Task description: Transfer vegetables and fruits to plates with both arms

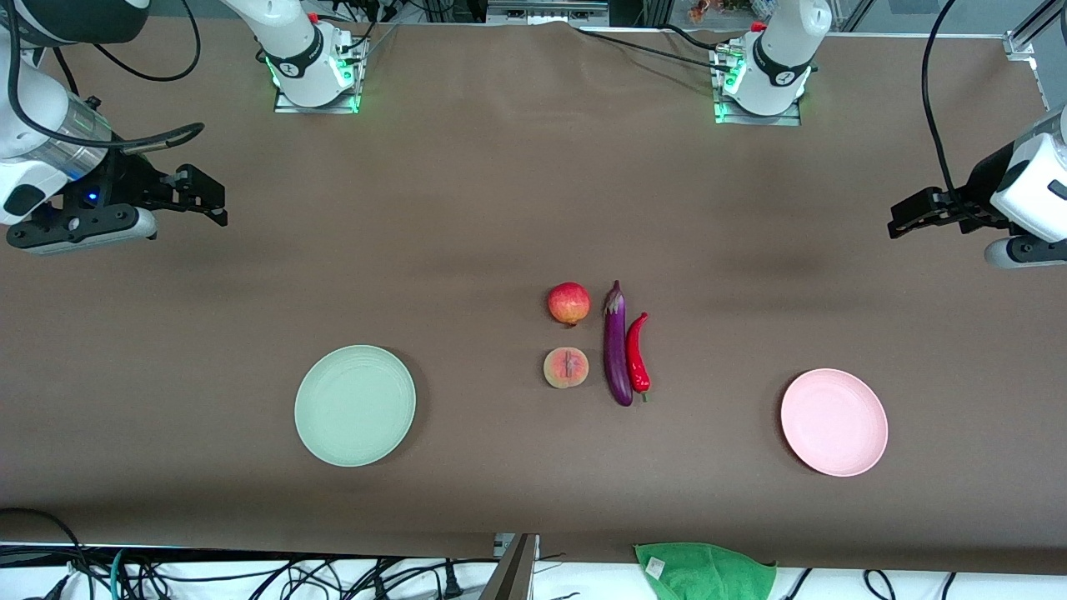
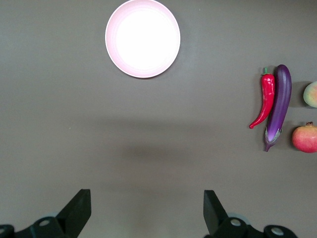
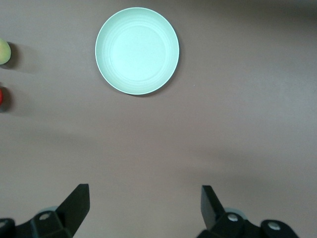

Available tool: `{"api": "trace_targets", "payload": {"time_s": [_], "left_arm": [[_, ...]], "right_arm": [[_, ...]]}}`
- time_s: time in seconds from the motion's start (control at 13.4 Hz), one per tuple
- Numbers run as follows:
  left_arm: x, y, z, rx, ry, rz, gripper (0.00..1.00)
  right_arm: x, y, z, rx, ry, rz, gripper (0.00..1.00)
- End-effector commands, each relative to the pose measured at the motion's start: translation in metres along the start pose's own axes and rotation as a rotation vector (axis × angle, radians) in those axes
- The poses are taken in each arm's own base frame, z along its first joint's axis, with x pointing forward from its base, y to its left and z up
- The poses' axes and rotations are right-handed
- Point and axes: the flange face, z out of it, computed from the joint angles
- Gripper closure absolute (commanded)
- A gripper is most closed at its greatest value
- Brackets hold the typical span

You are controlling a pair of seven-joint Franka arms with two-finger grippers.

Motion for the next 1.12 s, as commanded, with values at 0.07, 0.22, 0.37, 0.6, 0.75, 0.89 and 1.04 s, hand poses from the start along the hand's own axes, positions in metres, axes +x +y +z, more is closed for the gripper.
{"api": "trace_targets", "payload": {"time_s": [0.07, 0.22, 0.37, 0.6, 0.75, 0.89, 1.04], "left_arm": [[-0.002, -0.001, -0.001, -0.021, -0.006, 0.021, 0.0], [-0.002, -0.001, -0.001, -0.021, -0.006, 0.021, 0.0], [-0.002, -0.001, -0.001, -0.021, -0.006, 0.021, 0.0], [-0.002, -0.002, -0.001, -0.021, -0.006, 0.02, 0.0], [-0.002, -0.001, -0.001, -0.021, -0.006, 0.021, 0.0], [-0.002, -0.001, -0.001, -0.021, -0.006, 0.021, 0.0], [-0.002, -0.001, -0.001, -0.021, -0.006, 0.021, 0.0]], "right_arm": [[-0.001, 0.003, -0.005, -0.008, -0.004, 0.01, 0.0], [0.0, 0.003, -0.004, -0.009, -0.004, 0.002, 0.01], [0.0, 0.001, -0.005, -0.01, -0.002, 0.003, 0.01], [0.003, 0.0, 0.001, -0.023, -0.011, 0.001, 0.01], [0.005, 0.002, 0.006, -0.022, -0.02, 0.004, 0.01], [0.006, 0.001, 0.009, -0.023, -0.023, 0.002, 0.0], [0.007, 0.002, 0.012, -0.024, -0.028, 0.002, 0.01]]}}
